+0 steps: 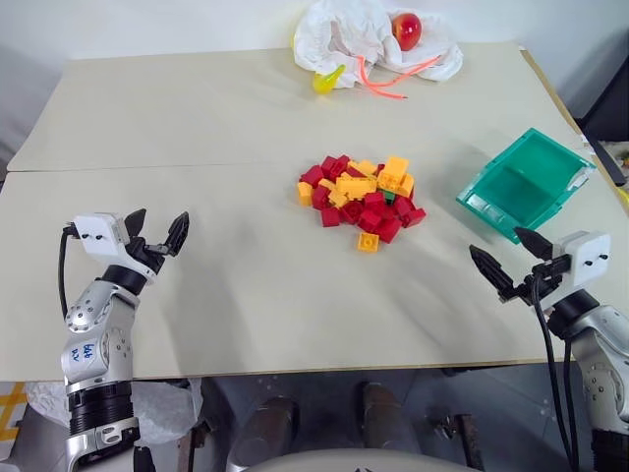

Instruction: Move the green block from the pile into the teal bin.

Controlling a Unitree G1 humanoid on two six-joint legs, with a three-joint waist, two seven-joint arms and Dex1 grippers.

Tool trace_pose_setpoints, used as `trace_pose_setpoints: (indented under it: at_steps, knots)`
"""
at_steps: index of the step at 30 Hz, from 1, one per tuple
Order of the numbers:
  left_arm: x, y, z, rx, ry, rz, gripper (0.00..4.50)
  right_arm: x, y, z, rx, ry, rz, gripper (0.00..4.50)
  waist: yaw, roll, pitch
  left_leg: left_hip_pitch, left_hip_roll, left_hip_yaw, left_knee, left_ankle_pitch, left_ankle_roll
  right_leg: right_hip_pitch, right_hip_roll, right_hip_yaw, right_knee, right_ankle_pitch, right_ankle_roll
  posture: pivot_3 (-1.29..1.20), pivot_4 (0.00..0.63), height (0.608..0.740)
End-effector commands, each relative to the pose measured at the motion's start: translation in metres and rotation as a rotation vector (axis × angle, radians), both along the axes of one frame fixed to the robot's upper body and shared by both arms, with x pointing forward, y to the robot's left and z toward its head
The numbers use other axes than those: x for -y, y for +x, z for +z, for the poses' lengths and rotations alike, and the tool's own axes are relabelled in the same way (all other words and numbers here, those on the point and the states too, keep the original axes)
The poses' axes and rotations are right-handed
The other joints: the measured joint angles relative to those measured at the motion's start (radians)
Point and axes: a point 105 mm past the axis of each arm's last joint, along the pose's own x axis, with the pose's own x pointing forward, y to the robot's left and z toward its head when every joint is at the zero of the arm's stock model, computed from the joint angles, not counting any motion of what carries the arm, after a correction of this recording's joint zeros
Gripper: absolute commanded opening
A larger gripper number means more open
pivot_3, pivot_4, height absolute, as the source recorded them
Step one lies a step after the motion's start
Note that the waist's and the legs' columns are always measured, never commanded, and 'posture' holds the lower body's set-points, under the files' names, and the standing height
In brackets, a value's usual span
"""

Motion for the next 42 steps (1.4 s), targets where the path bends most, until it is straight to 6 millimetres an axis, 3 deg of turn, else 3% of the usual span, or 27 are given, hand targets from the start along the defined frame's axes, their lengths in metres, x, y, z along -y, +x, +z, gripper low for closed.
trace_pose_setpoints:
  at_steps: [1,7,12,17,23,26,29,36,41,42]
  knots:
    - [0.002,-0.002,0.006,0.021,0.094,-0.018,4.5,-0.005,-0.002,0.011,0.041,-0.002,0.012,4.48,0.0,0.0,0.0,0.0,0.0,0.0,0.0,0.0,0.0,0.0,0.0,0.0,0.0,0.0,0.0,0.0,0.15,0.74]
    - [0.007,0.0,0.012,0.046,0.058,-0.062,4.5,-0.018,-0.002,0.02,0.044,-0.006,0.065,4.48,0.0,0.0,0.0,0.0,0.0,0.0,0.0,0.0,0.0,0.0,0.0,0.0,0.0,0.0,0.0,0.0,0.15,0.74]
    - [0.023,0.005,0.021,0.045,0.084,-0.178,4.5,-0.038,0.0,0.032,0.051,-0.034,0.141,4.48,0.0,0.0,0.0,0.0,0.0,0.0,0.001,0.0,0.0,0.0,0.0,0.0,0.0,0.0,0.0,0.0,0.15,0.74]
    - [0.059,-0.003,0.024,0.037,0.194,-0.45,4.5,-0.066,0.002,0.044,0.052,-0.051,0.236,4.48,-0.001,0.0,0.0,0.0,0.001,0.001,0.001,0.0,0.0,0.0,0.0,0.0,0.0,0.001,0.0,0.0,0.15,0.74]
    - [0.074,-0.006,0.022,0.031,0.252,-0.649,4.5,-0.11,0.011,0.045,0.022,-0.072,0.315,4.48,-0.004,0.0,0.0,-0.001,0.001,0.001,0.002,-0.001,0.0,-0.001,0.001,-0.001,0.0,0.001,-0.001,0.0,0.15,0.74]
    - [0.086,-0.016,0.033,0.114,0.147,-0.82,4.5,-0.123,0.016,0.047,0.022,-0.032,0.307,4.48,-0.002,0.0,0.0,-0.001,0.002,0.001,0.002,-0.001,0.0,-0.001,0.001,-0.001,0.0,0.001,-0.001,0.0,0.15,0.74]
    - [0.093,-0.029,0.037,0.127,0.067,-0.975,4.5,-0.137,0.022,0.048,0.015,-0.028,0.315,3.91,-0.005,0.0,0.0,-0.004,0.002,0.001,0.003,-0.002,0.001,-0.003,0.001,-0.001,0.0,0.001,-0.001,0.0,0.15,0.74]
    - [0.09,-0.037,0.029,0.131,0.182,-1.033,4.5,-0.165,0.033,0.05,-0.039,-0.036,0.333,1.6,-0.015,0.0,0.0,-0.006,0.002,0.001,0.004,-0.002,0.0,-0.005,0.001,-0.002,0.0,0.002,-0.002,0.0,0.15,0.74]
    - [0.084,-0.029,0.026,0.122,0.248,-0.986,4.5,-0.191,0.048,0.057,-0.053,-0.02,0.343,0.05,-0.03,0.0,0.0,-0.006,0.003,0.0,0.005,-0.002,0.0,-0.005,0.001,-0.003,0.0,0.002,-0.003,0.0,0.15,0.74]
    - [0.083,-0.026,0.026,0.123,0.257,-0.964,4.5,-0.197,0.053,0.059,-0.056,-0.022,0.342,0.02,-0.031,0.0,0.0,-0.006,0.003,0.0,0.005,-0.002,0.0,-0.005,0.001,-0.003,0.0,0.002,-0.003,0.0,0.15,0.74]
